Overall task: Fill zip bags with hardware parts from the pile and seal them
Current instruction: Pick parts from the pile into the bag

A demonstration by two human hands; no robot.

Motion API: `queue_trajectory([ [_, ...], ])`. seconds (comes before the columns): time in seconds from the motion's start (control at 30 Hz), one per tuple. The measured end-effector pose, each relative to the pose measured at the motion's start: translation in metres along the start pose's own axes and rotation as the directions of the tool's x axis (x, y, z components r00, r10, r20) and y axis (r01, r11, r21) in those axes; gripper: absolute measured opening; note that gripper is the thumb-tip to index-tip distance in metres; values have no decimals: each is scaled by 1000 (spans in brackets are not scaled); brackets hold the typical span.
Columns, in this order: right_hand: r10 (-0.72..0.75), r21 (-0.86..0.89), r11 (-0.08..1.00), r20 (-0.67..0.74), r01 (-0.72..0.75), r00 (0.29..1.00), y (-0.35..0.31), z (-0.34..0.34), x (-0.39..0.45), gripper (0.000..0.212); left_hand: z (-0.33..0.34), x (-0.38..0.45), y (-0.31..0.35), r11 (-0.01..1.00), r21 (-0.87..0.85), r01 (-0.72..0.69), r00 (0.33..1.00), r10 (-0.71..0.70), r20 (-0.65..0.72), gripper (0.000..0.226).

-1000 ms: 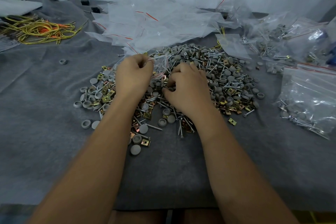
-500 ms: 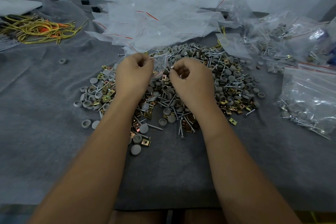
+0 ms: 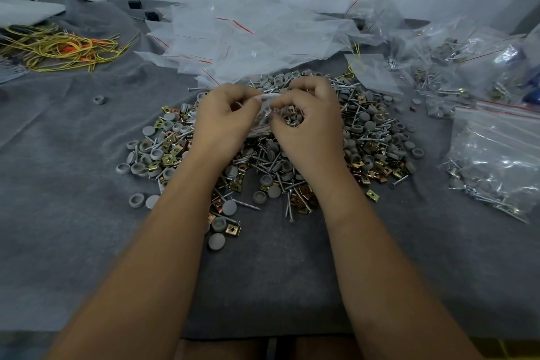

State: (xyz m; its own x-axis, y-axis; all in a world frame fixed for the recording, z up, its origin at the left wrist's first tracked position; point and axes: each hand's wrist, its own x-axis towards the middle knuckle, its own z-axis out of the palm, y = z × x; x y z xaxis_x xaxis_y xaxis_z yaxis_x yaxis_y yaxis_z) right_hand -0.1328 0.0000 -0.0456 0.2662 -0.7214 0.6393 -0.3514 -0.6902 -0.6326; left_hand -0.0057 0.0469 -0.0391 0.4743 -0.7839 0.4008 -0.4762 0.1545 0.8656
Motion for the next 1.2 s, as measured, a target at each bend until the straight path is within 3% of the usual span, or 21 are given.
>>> queue_trajectory([
  [0.3,-28,-187,982,-48,18,998,0,2,0,12,-1,-6,9,995,-73,-68,994,73,78,18],
  [0.5,-116,-359,926,35,121,993,-3,0,-2,21,1,-8,13,986,-117,-120,983,135,127,19],
  [0.7,-137,-224,966,-21,129,990,-3,1,-2,20,0,-1,2,994,39,-98,988,101,-112,19],
  [0.9,-120,-86,990,-142,109,982,-7,-2,0,30,-9,4,-2,996,41,-83,911,93,-401,27],
  [0.97,-77,-78,994,-59,72,995,-6,-3,0,19,-13,5,-1,988,56,-145,850,153,-505,26],
  [1.07,-17,-115,993,201,40,980,-7,-1,0,12,-17,5,0,955,166,-245,752,295,-589,25],
  [1.13,-16,-130,989,372,69,928,-9,0,-2,12,-16,3,-1,924,283,-258,743,377,-553,24],
  [1.2,-29,-150,981,500,120,865,-10,1,-3,12,-13,2,-3,900,354,-255,783,406,-470,24],
])
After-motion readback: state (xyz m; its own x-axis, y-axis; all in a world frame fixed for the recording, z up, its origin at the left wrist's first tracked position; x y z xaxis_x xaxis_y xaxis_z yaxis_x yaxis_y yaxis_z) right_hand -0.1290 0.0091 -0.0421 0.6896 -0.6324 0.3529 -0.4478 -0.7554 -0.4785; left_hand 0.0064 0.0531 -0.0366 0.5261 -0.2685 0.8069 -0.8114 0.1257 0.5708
